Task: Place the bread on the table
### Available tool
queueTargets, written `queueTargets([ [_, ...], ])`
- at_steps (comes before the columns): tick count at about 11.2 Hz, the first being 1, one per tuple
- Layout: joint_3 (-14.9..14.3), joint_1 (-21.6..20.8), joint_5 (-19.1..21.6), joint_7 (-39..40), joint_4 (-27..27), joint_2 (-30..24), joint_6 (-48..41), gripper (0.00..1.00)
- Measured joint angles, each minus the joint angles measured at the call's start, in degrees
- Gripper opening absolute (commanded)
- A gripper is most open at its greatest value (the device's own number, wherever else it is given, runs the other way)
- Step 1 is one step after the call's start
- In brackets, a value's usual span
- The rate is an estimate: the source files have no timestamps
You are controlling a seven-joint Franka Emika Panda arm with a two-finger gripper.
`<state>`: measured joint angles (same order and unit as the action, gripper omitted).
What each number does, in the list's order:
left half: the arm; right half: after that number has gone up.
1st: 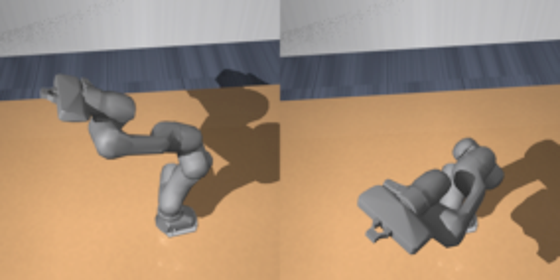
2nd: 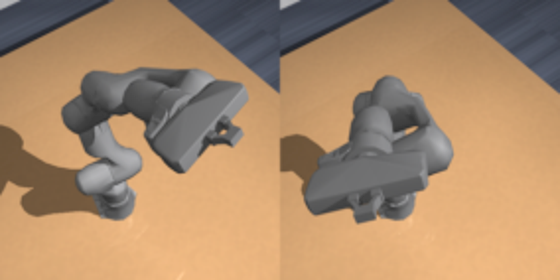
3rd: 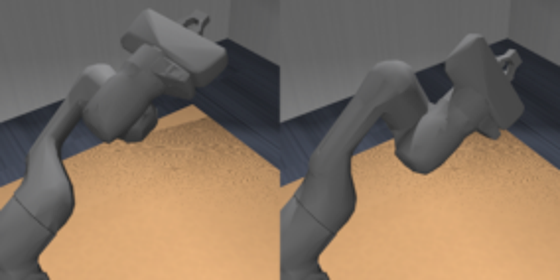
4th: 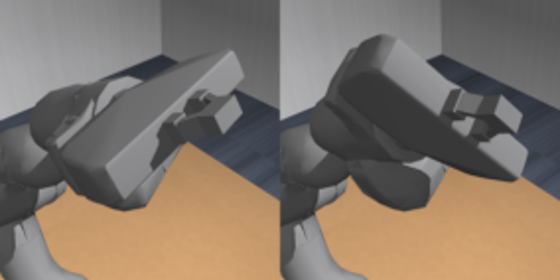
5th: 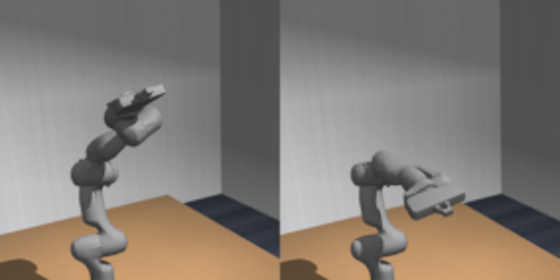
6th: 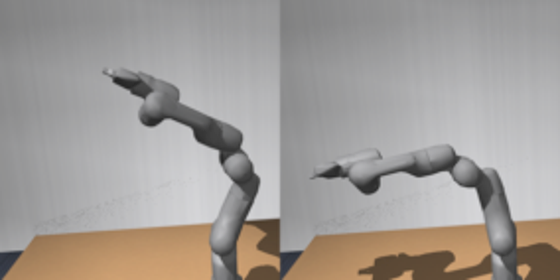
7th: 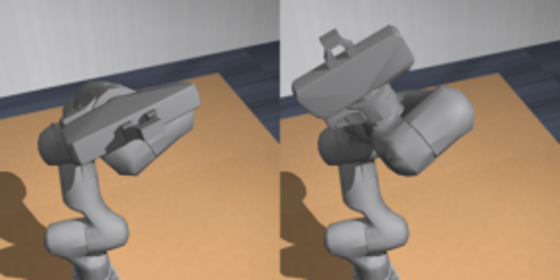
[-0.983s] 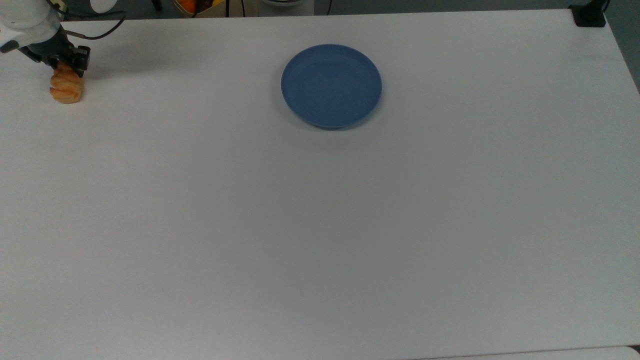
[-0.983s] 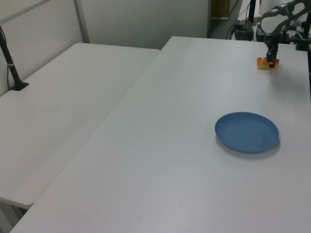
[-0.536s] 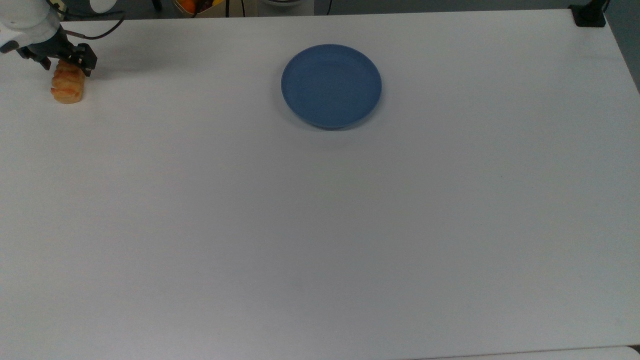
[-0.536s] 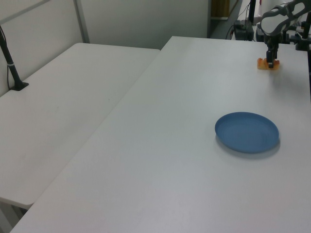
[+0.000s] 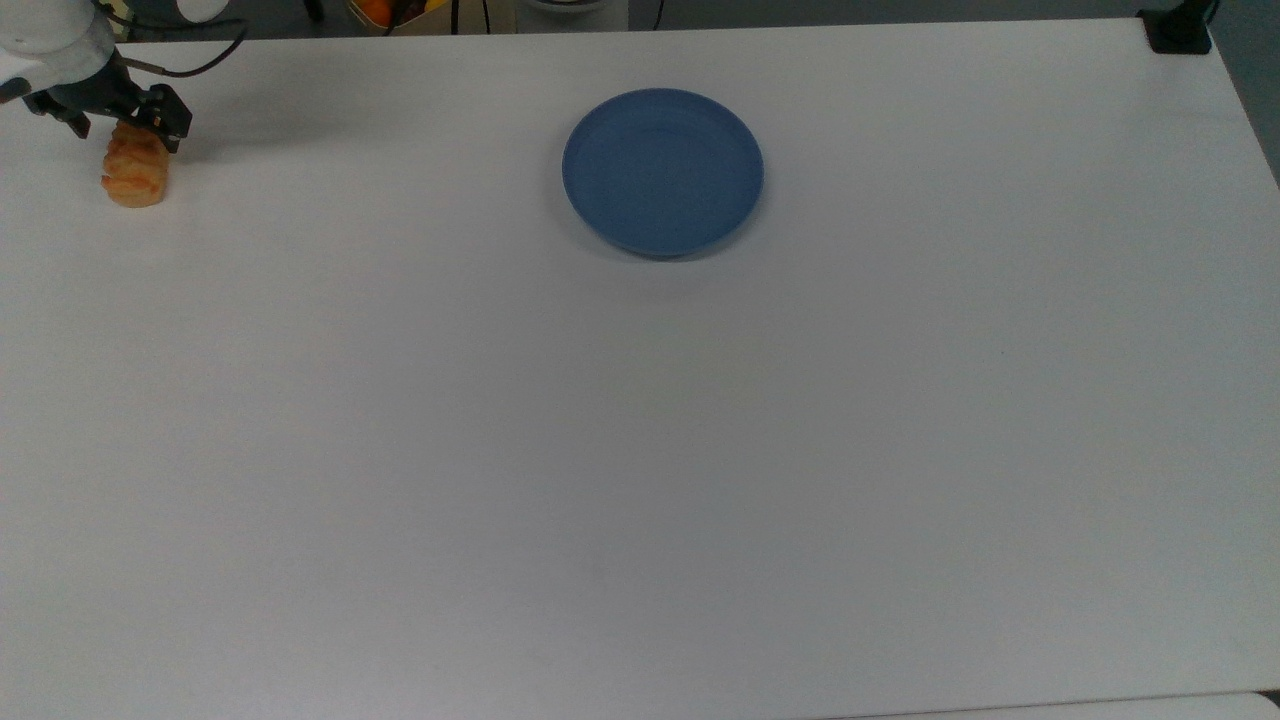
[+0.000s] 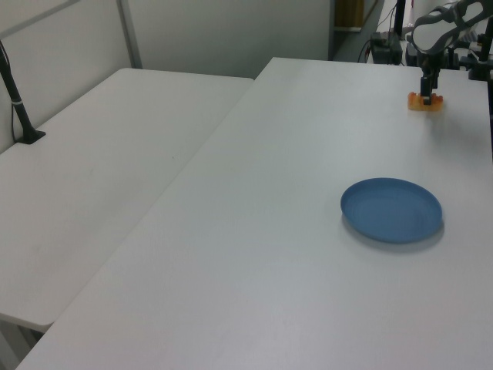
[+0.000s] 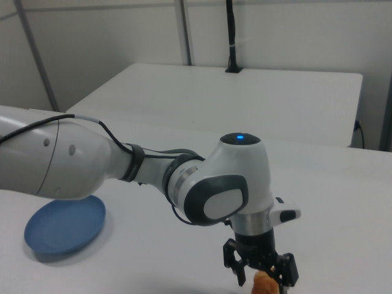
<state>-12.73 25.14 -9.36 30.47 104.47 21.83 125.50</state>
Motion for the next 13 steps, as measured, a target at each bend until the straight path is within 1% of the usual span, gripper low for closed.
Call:
queueTargets([
  [2, 0.2, -0.8, 0.1, -1.3, -0.5, -1.3, -2.0, 1.00],
  [5, 0.6, -4.7, 0.1, -5.2, -1.5, -4.7, -6.4, 1.00],
  [6, 0.7, -6.6, 0.7, -6.6, -2.3, -5.7, -8.5, 1.00],
  [9, 0.8, -13.8, 6.3, -10.3, -4.6, -9.4, -13.7, 1.00],
  [12, 0.9, -20.5, 7.6, -15.8, -5.0, -15.0, -19.3, 1.00],
  [13, 0.9, -23.4, 7.7, -18.5, -5.0, -16.6, -20.8, 1.00],
])
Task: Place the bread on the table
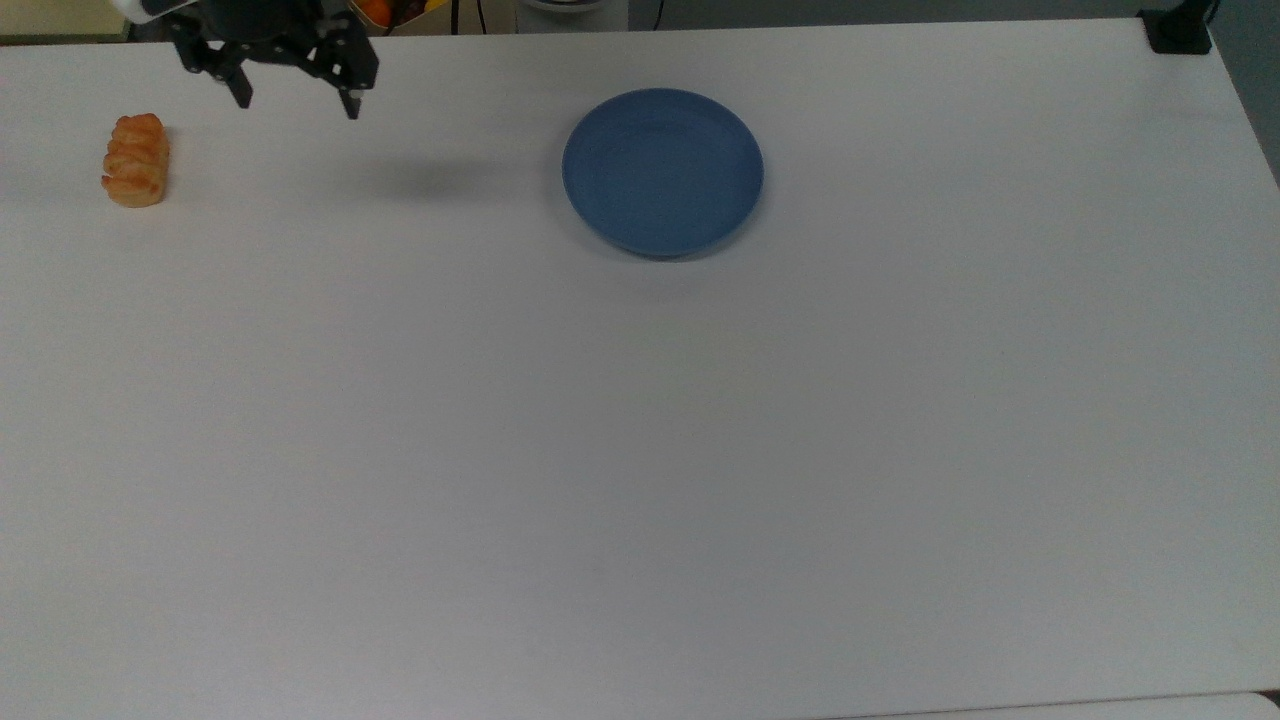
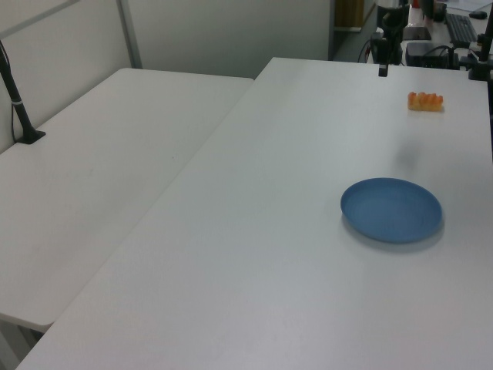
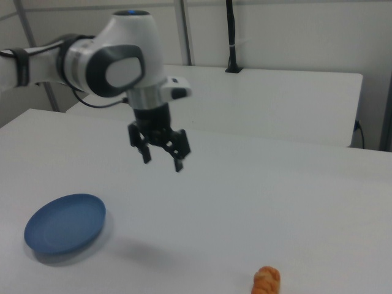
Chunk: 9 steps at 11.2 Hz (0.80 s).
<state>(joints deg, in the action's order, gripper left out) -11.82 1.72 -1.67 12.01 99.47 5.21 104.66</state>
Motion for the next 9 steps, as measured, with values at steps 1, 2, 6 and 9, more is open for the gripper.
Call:
queueTargets([
  [1, 0.0, -2.7, 0.0, -3.0, 0.0, -1.1, -0.8, 1.00],
  [2, 0.0, -5.4, 0.0, -5.8, 0.0, -2.0, -1.0, 1.00],
  [6, 0.1, -12.8, 0.0, -10.3, -1.4, -5.0, -4.7, 1.00],
  [9, 0.9, -14.6, 0.0, -11.0, -3.0, -6.9, -9.2, 1.00],
])
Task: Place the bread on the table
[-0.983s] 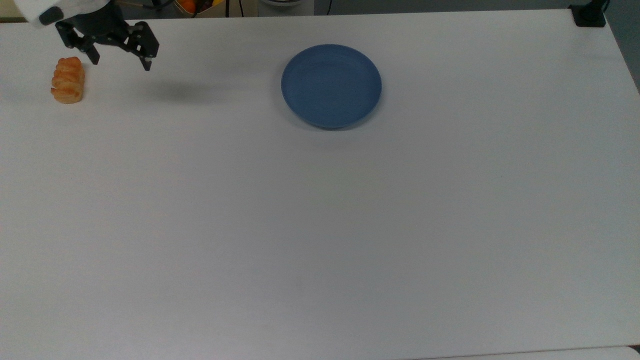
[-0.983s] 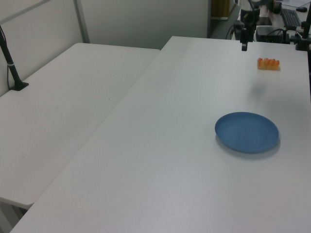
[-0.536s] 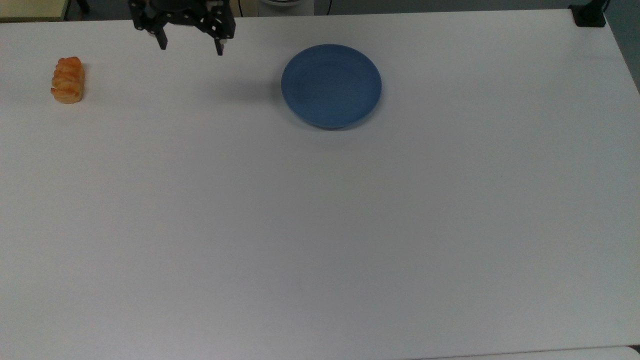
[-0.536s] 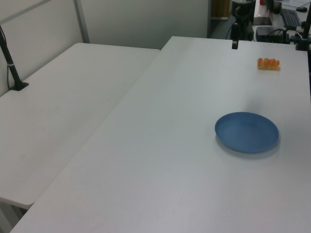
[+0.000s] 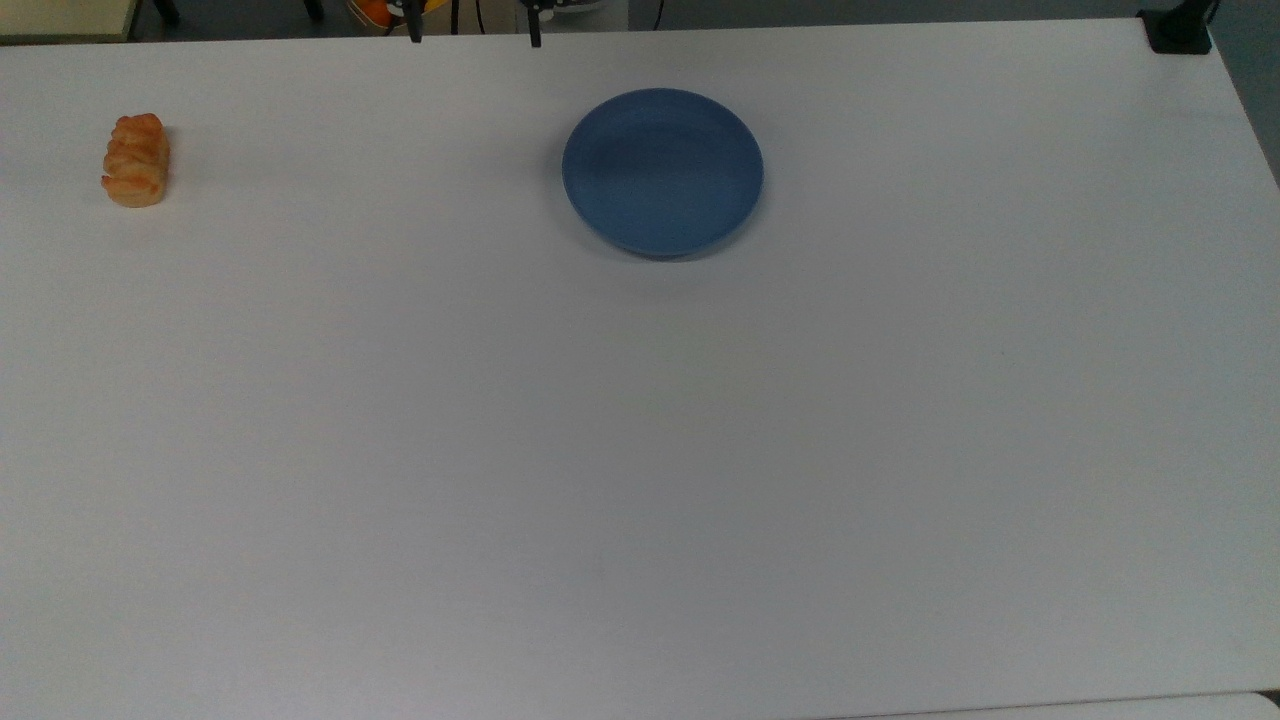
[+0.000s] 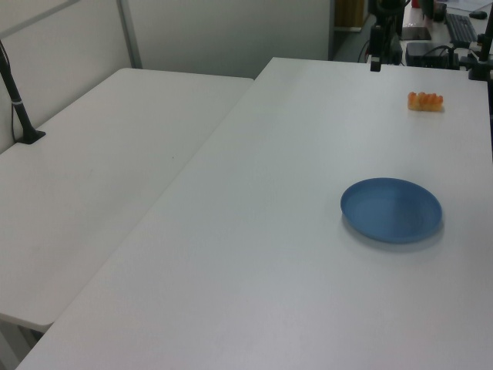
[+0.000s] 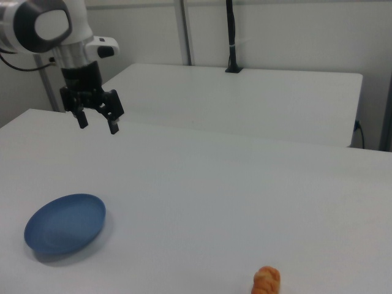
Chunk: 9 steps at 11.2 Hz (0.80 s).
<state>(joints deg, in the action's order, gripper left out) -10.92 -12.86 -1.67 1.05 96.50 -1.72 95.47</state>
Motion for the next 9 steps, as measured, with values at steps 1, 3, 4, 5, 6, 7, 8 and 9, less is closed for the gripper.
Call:
queueTargets([
  [1, 1.0, 0.2, 0.0, -0.1, -0.1, -1.0, -1.3, 1.00],
  [3, 2.6, 1.4, 0.0, -0.2, -0.4, -2.3, -2.2, 1.00],
  [4, 2.7, 1.6, 0.0, -0.1, -0.6, -2.4, -2.2, 1.00],
  [5, 2.7, 1.9, 0.0, -0.2, -0.7, -2.5, -2.2, 1.00],
  [6, 2.7, 2.2, 0.0, -0.5, -0.8, -2.5, -2.2, 1.00],
  [7, 2.7, 2.4, 0.0, -2.4, -1.1, -2.4, -2.2, 1.00],
  [8, 2.7, 2.4, 0.0, -4.2, -1.7, -2.3, -2.2, 1.00],
  [9, 2.7, 2.4, 0.0, -4.9, -2.1, -2.3, -2.2, 1.00],
])
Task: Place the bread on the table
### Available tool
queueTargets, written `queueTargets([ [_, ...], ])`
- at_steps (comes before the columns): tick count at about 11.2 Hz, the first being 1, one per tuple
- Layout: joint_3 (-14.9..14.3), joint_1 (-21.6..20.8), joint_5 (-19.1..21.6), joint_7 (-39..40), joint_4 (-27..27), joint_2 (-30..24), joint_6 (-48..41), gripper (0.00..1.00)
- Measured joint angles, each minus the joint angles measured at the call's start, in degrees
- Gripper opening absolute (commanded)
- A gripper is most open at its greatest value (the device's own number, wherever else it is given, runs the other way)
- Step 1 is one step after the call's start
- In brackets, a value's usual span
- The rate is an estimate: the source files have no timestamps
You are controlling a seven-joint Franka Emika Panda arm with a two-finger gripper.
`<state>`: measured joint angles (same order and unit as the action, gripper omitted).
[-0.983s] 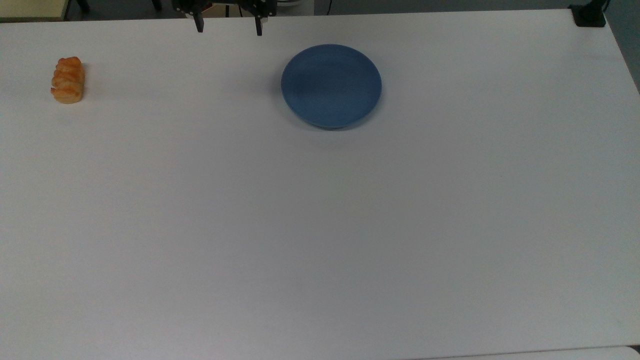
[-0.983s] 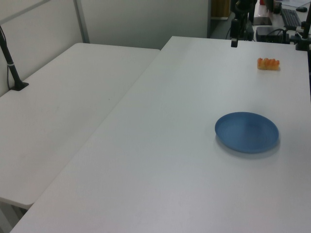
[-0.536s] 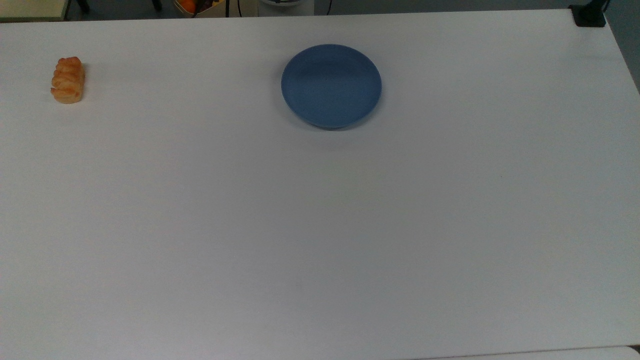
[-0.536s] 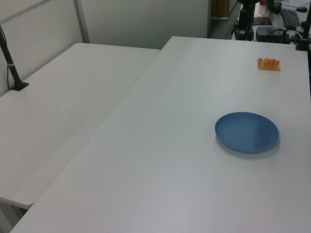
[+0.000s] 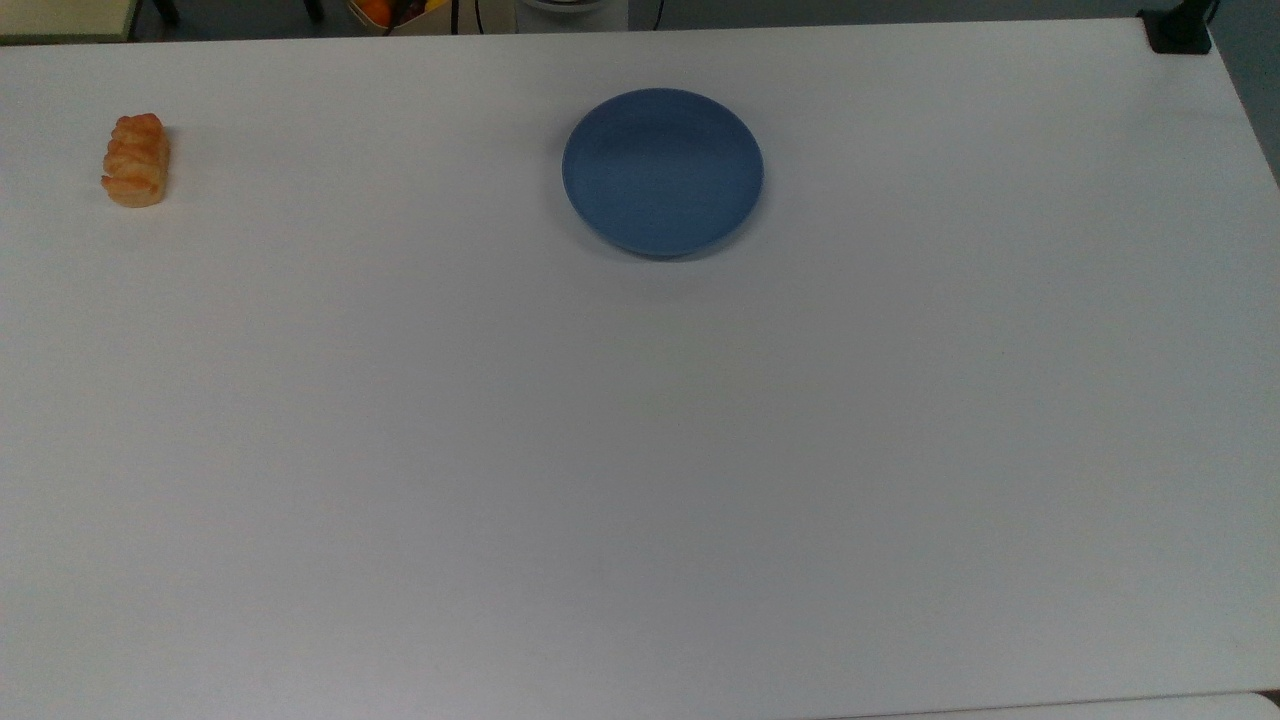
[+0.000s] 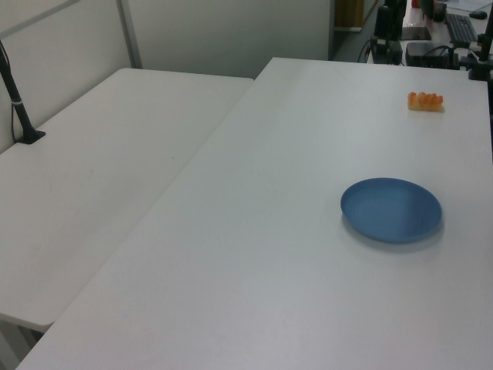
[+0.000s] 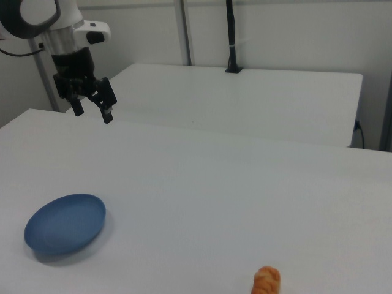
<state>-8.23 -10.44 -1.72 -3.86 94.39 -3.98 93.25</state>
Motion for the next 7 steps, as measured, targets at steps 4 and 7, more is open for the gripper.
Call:
queueTargets([
  [4, 0.0, 0.0, -0.6, -0.1, -0.4, 0.3, 0.0, 1.00],
  [7, 0.0, 0.5, -0.6, -0.1, -0.4, 0.3, 0.0, 1.00],
])
